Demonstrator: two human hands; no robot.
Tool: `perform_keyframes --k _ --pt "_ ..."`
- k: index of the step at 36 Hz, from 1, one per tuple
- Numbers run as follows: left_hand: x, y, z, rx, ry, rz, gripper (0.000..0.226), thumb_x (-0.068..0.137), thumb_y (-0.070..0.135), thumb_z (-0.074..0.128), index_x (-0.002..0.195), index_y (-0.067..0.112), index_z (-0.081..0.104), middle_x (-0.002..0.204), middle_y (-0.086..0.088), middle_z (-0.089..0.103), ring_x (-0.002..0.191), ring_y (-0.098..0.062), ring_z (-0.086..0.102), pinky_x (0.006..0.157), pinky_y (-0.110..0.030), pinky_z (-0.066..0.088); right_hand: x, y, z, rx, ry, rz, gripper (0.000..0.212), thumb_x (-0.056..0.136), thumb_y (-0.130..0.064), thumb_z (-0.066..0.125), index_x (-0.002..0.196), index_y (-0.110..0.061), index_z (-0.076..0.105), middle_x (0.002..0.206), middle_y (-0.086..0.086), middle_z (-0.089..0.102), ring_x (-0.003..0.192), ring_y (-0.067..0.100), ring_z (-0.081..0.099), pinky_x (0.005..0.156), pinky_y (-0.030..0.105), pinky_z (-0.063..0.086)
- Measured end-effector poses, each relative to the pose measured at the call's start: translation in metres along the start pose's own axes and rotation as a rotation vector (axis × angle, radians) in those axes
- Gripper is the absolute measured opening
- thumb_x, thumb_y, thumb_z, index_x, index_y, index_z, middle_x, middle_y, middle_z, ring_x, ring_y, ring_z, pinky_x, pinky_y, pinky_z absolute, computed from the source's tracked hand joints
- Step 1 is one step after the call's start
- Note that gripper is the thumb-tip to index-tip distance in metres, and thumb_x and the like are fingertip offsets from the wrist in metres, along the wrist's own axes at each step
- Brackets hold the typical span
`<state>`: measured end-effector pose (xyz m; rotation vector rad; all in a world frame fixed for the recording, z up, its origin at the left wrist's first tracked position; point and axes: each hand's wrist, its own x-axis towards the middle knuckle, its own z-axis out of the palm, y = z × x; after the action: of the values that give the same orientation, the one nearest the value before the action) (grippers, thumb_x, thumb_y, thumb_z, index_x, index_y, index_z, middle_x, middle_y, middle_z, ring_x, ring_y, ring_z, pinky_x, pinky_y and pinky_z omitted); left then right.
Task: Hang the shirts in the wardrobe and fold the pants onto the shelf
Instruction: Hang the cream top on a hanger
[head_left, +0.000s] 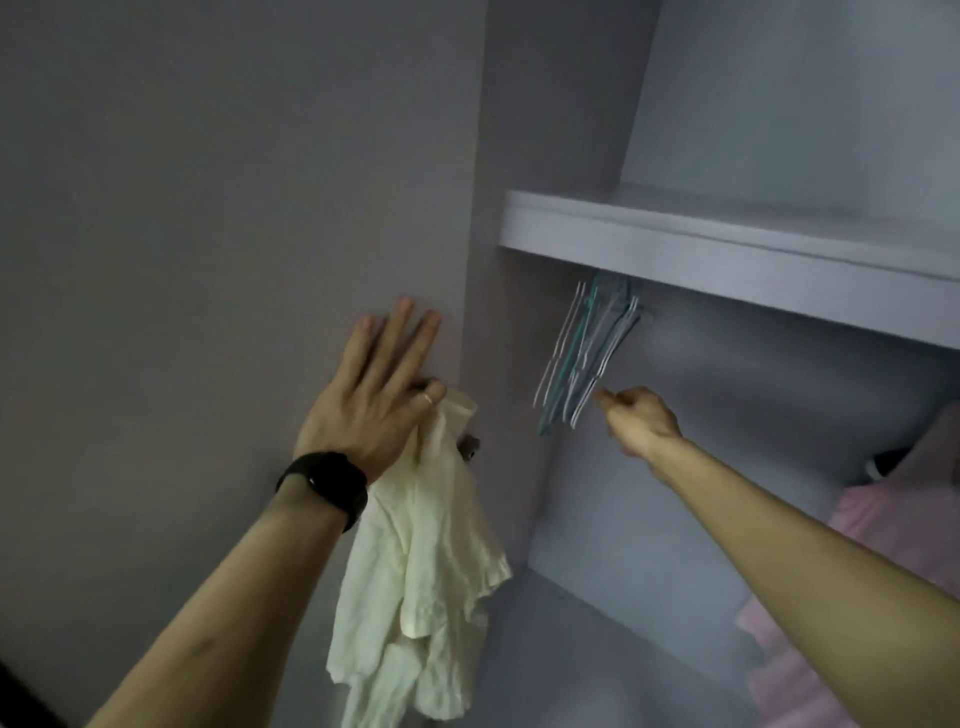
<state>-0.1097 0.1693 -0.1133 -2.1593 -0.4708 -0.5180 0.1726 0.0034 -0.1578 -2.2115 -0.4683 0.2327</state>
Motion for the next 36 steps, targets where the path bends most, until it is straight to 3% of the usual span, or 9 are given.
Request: perform_keyframes --k 4,7,11,17,22,27,29,32,36 --pt "0.003 0.001 0.017 0.032 -0.018 -0.023 0.04 0.107 0.034 0.017 0.135 0.036 0.045 0.158 -0.023 -0.028 0.141 -0.053 -0.027 0.106 -0.064 -0.032 0.027 0.0 0.022 0.066 0.075 0.058 0.046 0.099 -0.056 0.049 0.117 -0.015 0.061 0.116 0.014 0.065 0.095 0.029 0.066 0.078 0.039 0.05" --pt "0.002 0.005 0.022 0.059 0.028 -0.022 0.048 0.103 0.033 0.008 0.135 0.036 0.044 0.163 -0.021 -0.019 0.145 -0.052 -0.018 0.107 -0.063 -0.032 0.039 0.001 0.036 0.124 0.113 0.099 0.049 0.101 -0.05 0.051 0.119 -0.008 0.065 0.116 0.013 0.067 0.099 0.034 0.07 0.071 0.039 0.051" --pt "0.005 0.013 0.023 0.079 0.053 -0.011 0.047 0.104 0.036 0.011 0.143 0.041 0.036 0.164 -0.02 -0.019 0.146 -0.052 -0.018 0.107 -0.064 -0.027 0.048 0.004 0.041 0.163 0.176 0.078 0.036 0.097 -0.034 0.063 0.115 -0.003 0.071 0.115 0.02 0.071 0.085 0.03 0.063 0.051 0.029 0.036" --pt "-0.002 0.015 0.026 0.069 0.047 -0.009 0.05 0.104 0.036 0.01 0.147 0.041 0.034 0.165 -0.019 -0.016 0.147 -0.051 -0.018 0.11 -0.063 -0.023 0.041 0.003 0.049 0.174 0.203 0.121 0.026 0.092 -0.031 0.066 0.099 -0.009 0.075 0.11 0.016 0.074 0.1 0.034 0.071 0.071 0.035 0.045" --pt "-0.005 0.014 0.024 0.054 0.011 0.012 0.056 0.101 0.033 0.006 0.142 0.041 0.042 0.164 -0.021 -0.019 0.146 -0.052 -0.02 0.11 -0.063 -0.025 0.022 -0.006 0.03 0.084 0.296 0.113 0.027 0.083 -0.03 0.057 0.085 -0.013 0.077 0.095 0.01 0.075 0.09 0.032 0.071 0.083 0.038 0.059" --pt "-0.008 0.013 0.022 0.015 -0.063 0.021 0.053 0.1 0.032 0.01 0.138 0.04 0.046 0.157 -0.023 -0.032 0.14 -0.053 -0.032 0.105 -0.063 -0.033 0.01 -0.019 0.005 0.047 0.331 0.057 0.034 0.086 -0.039 0.057 0.069 -0.014 0.072 0.085 0.012 0.074 0.083 0.032 0.069 0.074 0.033 0.054" --pt "-0.006 0.011 0.019 0.007 -0.064 0.02 0.055 0.1 0.029 0.01 0.141 0.04 0.045 0.155 -0.024 -0.034 0.137 -0.053 -0.034 0.105 -0.064 -0.034 0.006 -0.027 -0.009 0.029 0.341 0.076 0.047 0.091 -0.047 0.048 0.081 -0.009 0.074 0.091 0.012 0.073 0.089 0.034 0.068 0.075 0.033 0.052" --pt "-0.004 0.01 0.019 -0.004 -0.072 0.013 0.054 0.103 0.028 0.012 0.146 0.041 0.04 0.156 -0.024 -0.034 0.138 -0.053 -0.034 0.106 -0.064 -0.032 0.003 -0.039 -0.026 -0.038 0.361 0.156 0.059 0.096 -0.046 0.034 0.122 -0.003 0.066 0.124 0.019 0.065 0.108 0.037 0.063 0.088 0.038 0.05" --pt "-0.004 0.008 0.014 -0.046 -0.114 0.003 0.046 0.104 0.028 0.023 0.137 0.043 0.053 0.16 -0.022 -0.027 0.141 -0.051 -0.03 0.11 -0.063 -0.029 -0.011 -0.043 -0.051 -0.135 0.385 0.166 0.054 0.1 -0.041 0.033 0.127 -0.004 0.063 0.131 0.022 0.062 0.116 0.04 0.06 0.09 0.038 0.047"
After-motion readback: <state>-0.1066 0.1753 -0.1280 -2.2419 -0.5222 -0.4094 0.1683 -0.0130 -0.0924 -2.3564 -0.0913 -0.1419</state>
